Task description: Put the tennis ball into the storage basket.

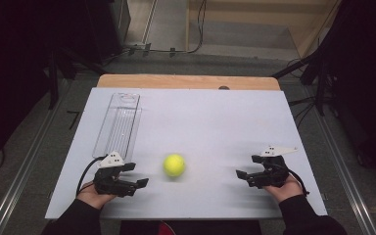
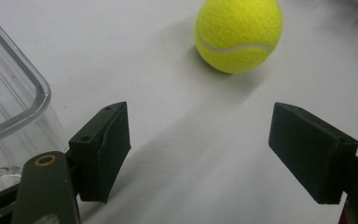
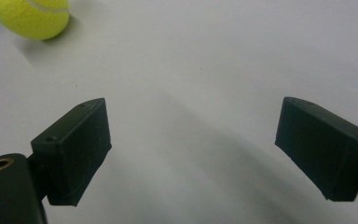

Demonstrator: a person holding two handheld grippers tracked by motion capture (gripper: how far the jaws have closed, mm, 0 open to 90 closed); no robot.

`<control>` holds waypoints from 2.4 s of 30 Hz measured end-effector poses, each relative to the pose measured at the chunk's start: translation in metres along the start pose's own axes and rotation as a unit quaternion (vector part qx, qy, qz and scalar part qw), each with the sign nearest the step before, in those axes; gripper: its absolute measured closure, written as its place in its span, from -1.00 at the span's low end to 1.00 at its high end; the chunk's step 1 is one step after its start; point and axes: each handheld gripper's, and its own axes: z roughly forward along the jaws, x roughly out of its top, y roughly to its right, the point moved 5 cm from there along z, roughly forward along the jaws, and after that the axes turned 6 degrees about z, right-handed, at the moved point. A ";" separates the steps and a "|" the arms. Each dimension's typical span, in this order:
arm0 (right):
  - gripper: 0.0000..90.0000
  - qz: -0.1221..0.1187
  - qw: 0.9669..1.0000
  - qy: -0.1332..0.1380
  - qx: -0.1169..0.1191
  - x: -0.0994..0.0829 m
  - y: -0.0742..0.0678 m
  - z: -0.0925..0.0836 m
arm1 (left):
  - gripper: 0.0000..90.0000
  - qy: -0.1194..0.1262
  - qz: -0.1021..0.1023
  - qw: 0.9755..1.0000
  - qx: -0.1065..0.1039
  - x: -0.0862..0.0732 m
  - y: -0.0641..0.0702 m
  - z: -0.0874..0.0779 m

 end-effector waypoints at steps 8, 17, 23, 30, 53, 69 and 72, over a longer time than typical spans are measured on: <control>-0.81 0.005 1.000 0.002 0.006 0.000 -0.002 -0.001 | -0.52 0.000 -0.003 1.000 -0.001 0.001 0.000 -0.001; -0.81 0.003 1.000 -0.001 0.008 -0.001 -0.002 0.001 | -0.52 0.000 -0.008 1.000 -0.002 0.002 0.001 -0.001; -0.81 0.002 1.000 0.001 0.009 -0.001 -0.003 0.001 | -0.52 -0.002 -0.012 1.000 -0.005 0.003 0.000 -0.001; -0.81 0.002 1.000 0.002 0.011 -0.001 -0.003 0.001 | -0.52 -0.003 -0.015 1.000 -0.003 0.004 0.000 -0.001; -0.72 0.005 1.000 0.000 0.011 0.000 -0.002 0.001 | -0.52 -0.006 -0.018 1.000 -0.006 0.004 0.000 -0.001; -0.72 0.003 1.000 -0.003 0.012 -0.001 -0.003 0.001 | -0.53 0.000 -0.014 1.000 -0.020 0.010 0.006 -0.001; -0.72 0.003 1.000 -0.004 0.013 -0.001 -0.003 0.002 | -0.53 -0.002 -0.008 1.000 -0.026 0.012 0.009 0.000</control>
